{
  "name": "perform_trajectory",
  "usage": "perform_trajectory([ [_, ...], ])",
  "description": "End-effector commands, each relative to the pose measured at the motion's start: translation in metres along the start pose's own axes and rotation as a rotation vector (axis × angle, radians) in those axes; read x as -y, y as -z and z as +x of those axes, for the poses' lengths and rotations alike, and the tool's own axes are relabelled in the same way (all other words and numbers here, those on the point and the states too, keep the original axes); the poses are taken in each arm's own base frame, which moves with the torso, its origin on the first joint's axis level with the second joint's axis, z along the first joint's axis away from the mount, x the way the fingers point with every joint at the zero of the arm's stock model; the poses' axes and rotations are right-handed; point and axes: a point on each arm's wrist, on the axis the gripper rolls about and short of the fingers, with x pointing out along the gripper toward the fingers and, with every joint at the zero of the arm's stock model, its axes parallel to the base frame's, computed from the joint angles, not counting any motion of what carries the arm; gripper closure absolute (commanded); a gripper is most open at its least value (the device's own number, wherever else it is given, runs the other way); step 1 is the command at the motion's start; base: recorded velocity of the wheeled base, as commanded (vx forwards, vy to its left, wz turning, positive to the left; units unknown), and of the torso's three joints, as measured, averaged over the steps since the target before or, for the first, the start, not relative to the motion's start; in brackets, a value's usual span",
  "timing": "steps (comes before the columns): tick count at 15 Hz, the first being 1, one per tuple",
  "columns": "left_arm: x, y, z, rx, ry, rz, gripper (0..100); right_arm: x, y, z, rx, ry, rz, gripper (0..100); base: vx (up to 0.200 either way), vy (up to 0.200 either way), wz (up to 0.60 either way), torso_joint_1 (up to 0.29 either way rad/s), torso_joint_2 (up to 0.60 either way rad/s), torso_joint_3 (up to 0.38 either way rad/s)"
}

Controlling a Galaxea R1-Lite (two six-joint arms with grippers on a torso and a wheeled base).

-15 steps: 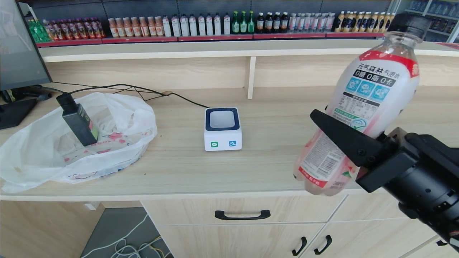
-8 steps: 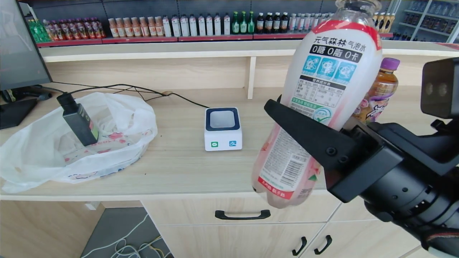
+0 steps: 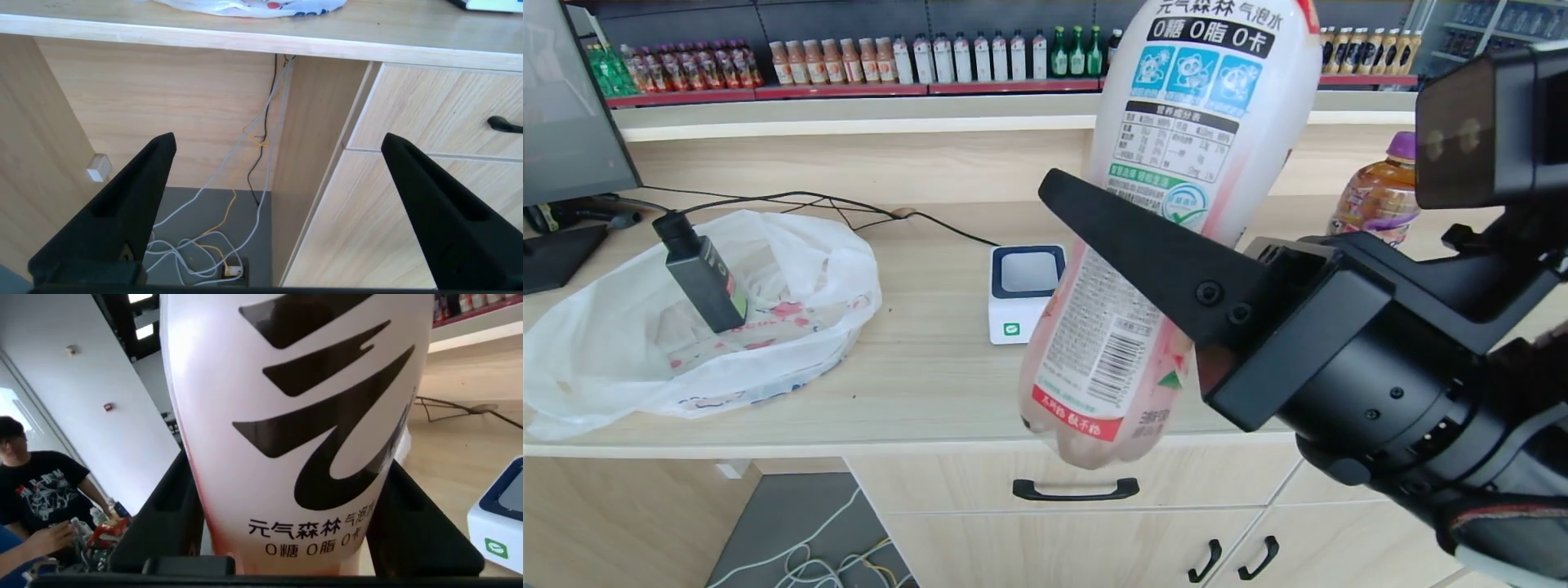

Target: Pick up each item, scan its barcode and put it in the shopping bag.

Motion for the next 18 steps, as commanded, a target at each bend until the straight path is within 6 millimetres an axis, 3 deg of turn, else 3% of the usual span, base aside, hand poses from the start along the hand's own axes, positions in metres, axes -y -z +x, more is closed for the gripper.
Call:
perform_trajectory([
  [1,0.000,0.000,0.000,0.000,0.000,0.000,0,-0.004,-0.001,0.007,0.001,-0.012,0.004,100,0.000,0.000,0.00,0.000,0.00,0.000],
  [3,0.000,0.000,0.000,0.000,0.000,0.000,0,-0.018,0.000,0.016,-0.006,-0.031,0.029,100,0.000,0.000,0.00,0.000,0.00,0.000],
  [13,0.000,0.000,0.000,0.000,0.000,0.000,0,-0.027,0.009,0.017,-0.014,-0.013,0.076,100,0.000,0.000,0.00,0.000,0.00,0.000],
  [18,0.000,0.000,0.000,0.000,0.000,0.000,0,-0.030,-0.002,0.011,0.035,-0.030,0.114,100,0.000,0.000,0.00,0.000,0.00,0.000],
])
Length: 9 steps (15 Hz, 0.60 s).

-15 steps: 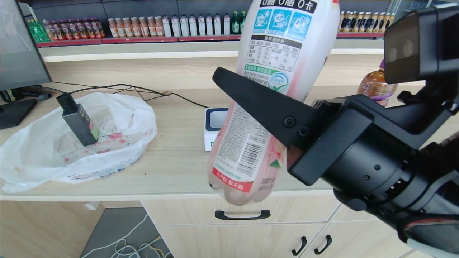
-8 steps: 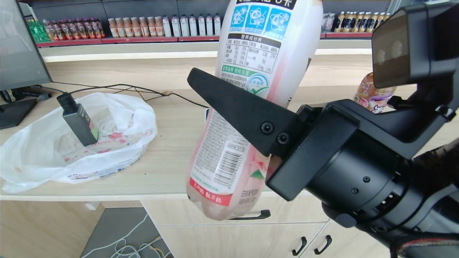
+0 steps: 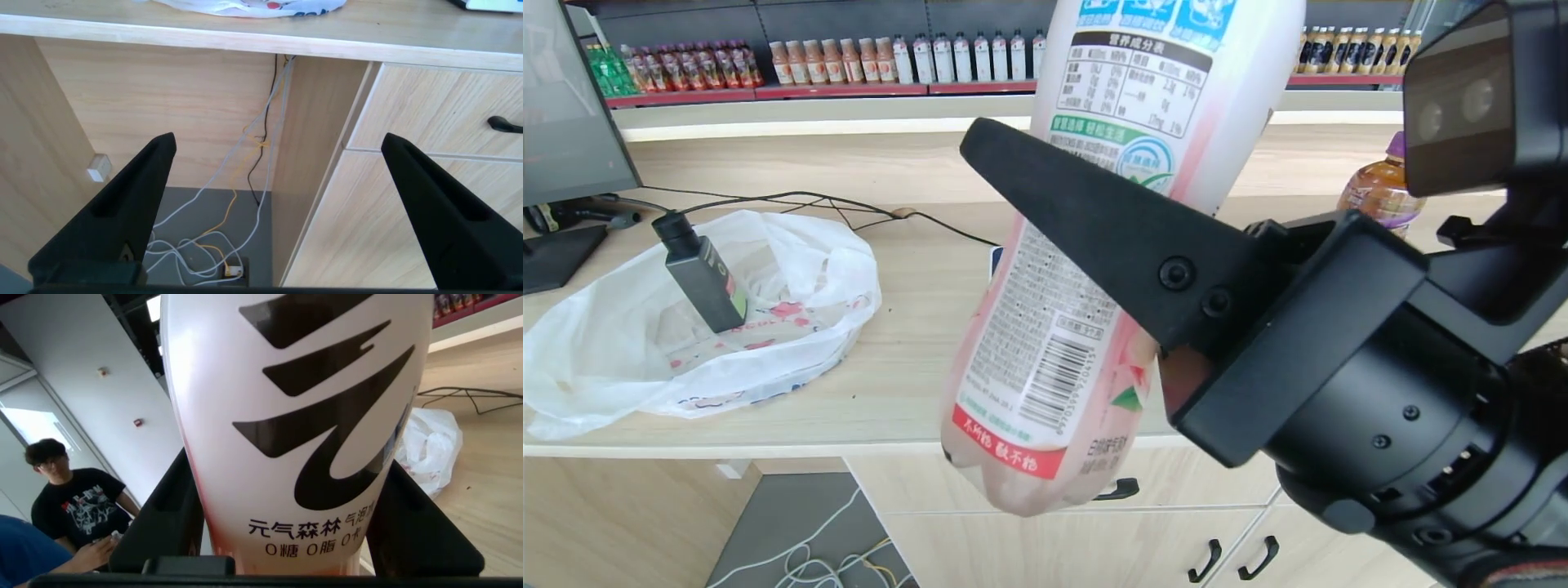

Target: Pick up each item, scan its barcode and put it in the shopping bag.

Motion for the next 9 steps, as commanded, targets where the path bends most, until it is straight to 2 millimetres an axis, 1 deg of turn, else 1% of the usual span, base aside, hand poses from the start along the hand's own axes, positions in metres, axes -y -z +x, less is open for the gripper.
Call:
perform_trajectory([
  [1,0.0000,0.0000,0.0000,0.000,0.000,0.000,0,-0.0019,-0.0041,-0.0020,0.009,-0.004,0.001,100,0.000,0.000,0.00,0.000,0.00,0.000],
  [9,0.0000,0.0000,0.0000,0.000,0.000,0.000,0,-0.0014,-0.0029,-0.0045,0.002,-0.003,0.001,100,0.000,0.000,0.00,0.000,0.00,0.000],
])
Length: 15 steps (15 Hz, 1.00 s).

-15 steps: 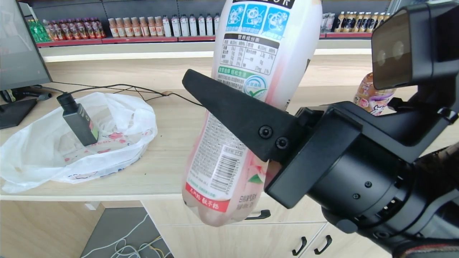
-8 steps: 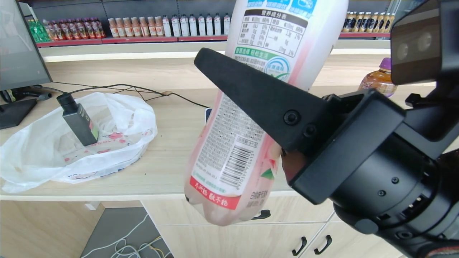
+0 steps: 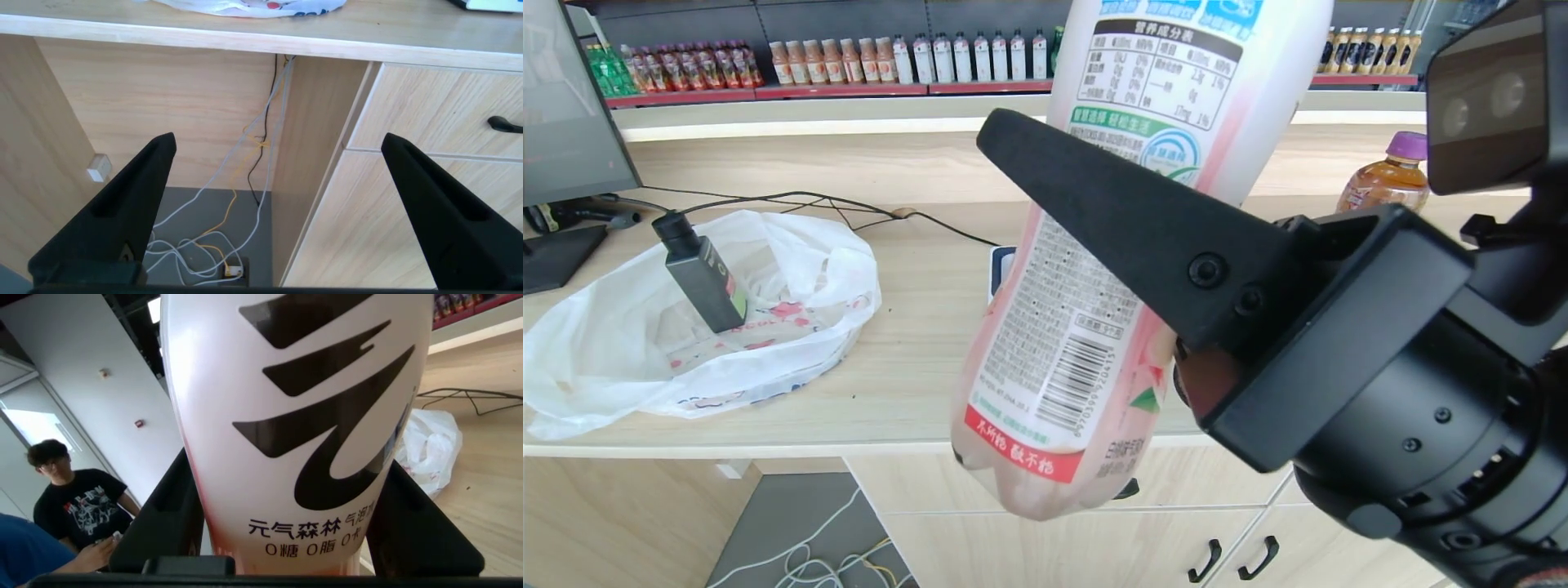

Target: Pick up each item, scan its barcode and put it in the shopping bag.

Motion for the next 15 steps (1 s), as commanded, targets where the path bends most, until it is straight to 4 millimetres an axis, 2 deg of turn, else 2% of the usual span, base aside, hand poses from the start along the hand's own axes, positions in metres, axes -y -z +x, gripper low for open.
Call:
perform_trajectory([
  [1,0.000,0.000,0.000,0.000,0.000,-0.001,0,0.000,0.000,-0.001,-0.002,-0.001,0.002,100,0.000,0.000,0.00,0.000,0.00,0.000],
  [6,0.000,0.000,0.000,0.000,0.000,-0.001,0,0.001,0.003,-0.002,-0.016,-0.001,0.007,100,0.000,0.000,0.00,0.000,0.00,0.000],
  [8,0.000,0.000,0.000,0.000,0.000,-0.001,0,0.010,0.010,-0.009,-0.055,0.026,-0.007,100,0.000,0.000,0.00,0.000,0.00,0.000],
  [11,0.000,0.000,0.000,0.000,0.000,-0.001,0,0.017,0.009,-0.010,-0.056,0.049,-0.053,100,0.000,0.000,0.00,0.000,0.00,0.000],
  [14,0.000,0.000,0.000,0.000,0.000,-0.001,0,0.046,0.012,-0.009,-0.095,0.144,-0.180,100,0.000,0.000,0.00,0.000,0.00,0.000],
  [15,0.000,0.000,0.000,0.000,0.000,-0.001,0,0.066,0.012,-0.007,-0.106,0.202,-0.278,100,0.000,0.000,0.00,0.000,0.00,0.000],
])
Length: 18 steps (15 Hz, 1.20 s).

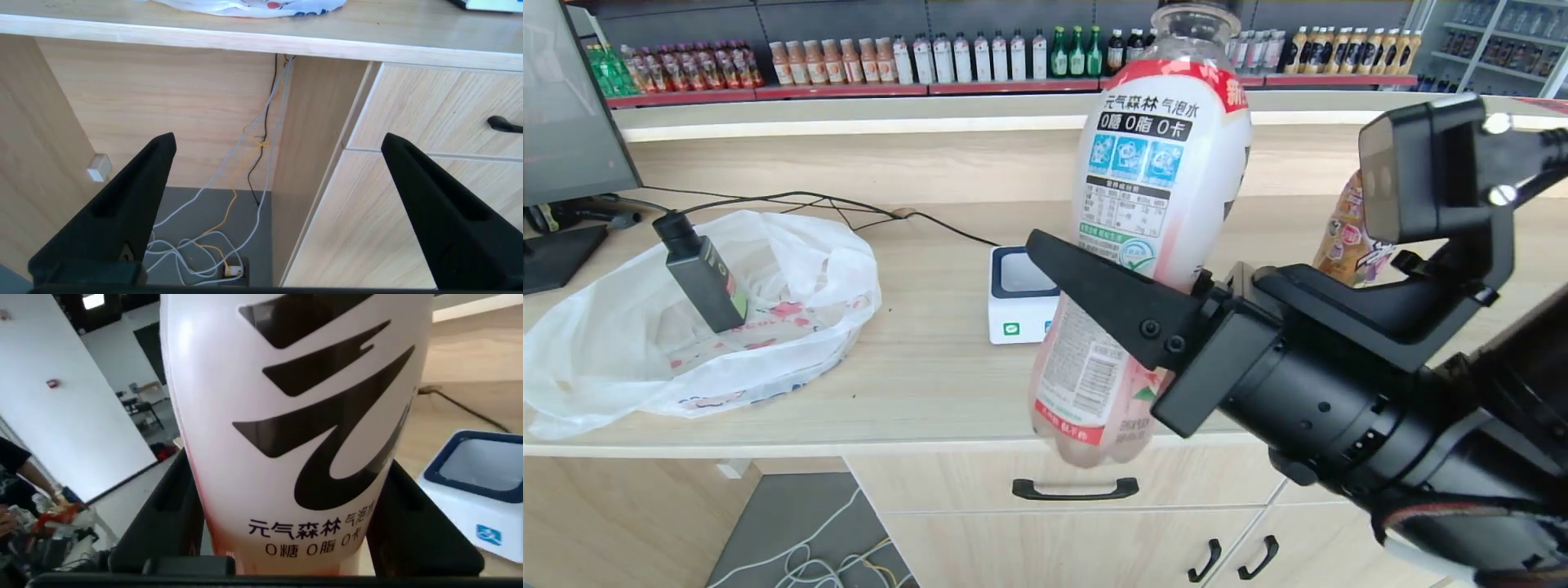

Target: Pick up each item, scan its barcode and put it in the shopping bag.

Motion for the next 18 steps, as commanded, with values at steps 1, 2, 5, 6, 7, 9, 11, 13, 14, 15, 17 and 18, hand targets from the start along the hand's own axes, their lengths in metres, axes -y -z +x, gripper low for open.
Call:
perform_trajectory([
  [1,0.000,0.000,0.000,0.000,0.000,-0.001,0,0.031,0.008,0.008,-0.021,0.097,-0.131,100,0.000,0.000,0.00,0.000,0.00,0.000],
  [2,0.000,0.000,0.000,-0.001,0.000,-0.001,0,0.046,0.007,0.009,-0.020,0.146,-0.230,100,0.000,0.000,0.00,0.000,0.00,0.000],
  [5,0.000,0.000,0.000,0.000,0.000,-0.001,0,0.075,-0.005,0.004,0.017,0.243,-0.426,100,0.000,0.000,0.00,0.000,0.00,0.000],
  [6,0.000,0.000,0.000,0.000,0.000,-0.001,0,0.081,-0.009,0.003,0.031,0.262,-0.451,100,0.000,0.000,0.00,0.000,0.00,0.000],
  [7,0.000,0.000,0.000,0.000,0.000,-0.001,0,0.083,-0.013,0.003,0.042,0.271,-0.464,100,0.000,0.000,0.00,0.000,0.00,0.000],
  [9,0.000,0.000,0.000,0.000,0.000,-0.001,0,0.087,-0.018,0.000,0.054,0.292,-0.498,100,0.000,0.000,0.00,0.000,0.00,0.000],
  [11,0.000,0.000,0.000,0.000,0.000,-0.001,0,0.092,-0.026,0.000,0.092,0.311,-0.534,100,0.000,0.000,0.00,0.000,0.00,0.000],
  [13,0.000,0.000,0.000,0.000,0.000,-0.001,0,0.094,-0.027,-0.001,0.098,0.315,-0.530,100,0.000,0.000,0.00,0.000,0.00,0.000],
  [14,0.000,0.000,0.000,0.000,0.000,-0.001,0,0.094,-0.028,-0.001,0.102,0.311,-0.510,100,0.000,0.000,0.00,0.000,0.00,0.000],
  [15,0.000,0.000,0.000,0.000,0.000,-0.001,0,0.094,-0.028,0.000,0.106,0.311,-0.488,100,0.000,0.000,0.00,0.000,0.00,0.000],
  [17,0.000,0.000,0.000,0.000,0.000,-0.001,0,0.096,-0.026,-0.003,0.101,0.319,-0.468,100,0.000,0.000,0.00,0.000,0.00,0.000],
  [18,0.000,0.000,0.000,0.000,0.000,-0.001,0,0.098,-0.026,-0.004,0.107,0.325,-0.468,100,0.000,0.000,0.00,0.000,0.00,0.000],
])
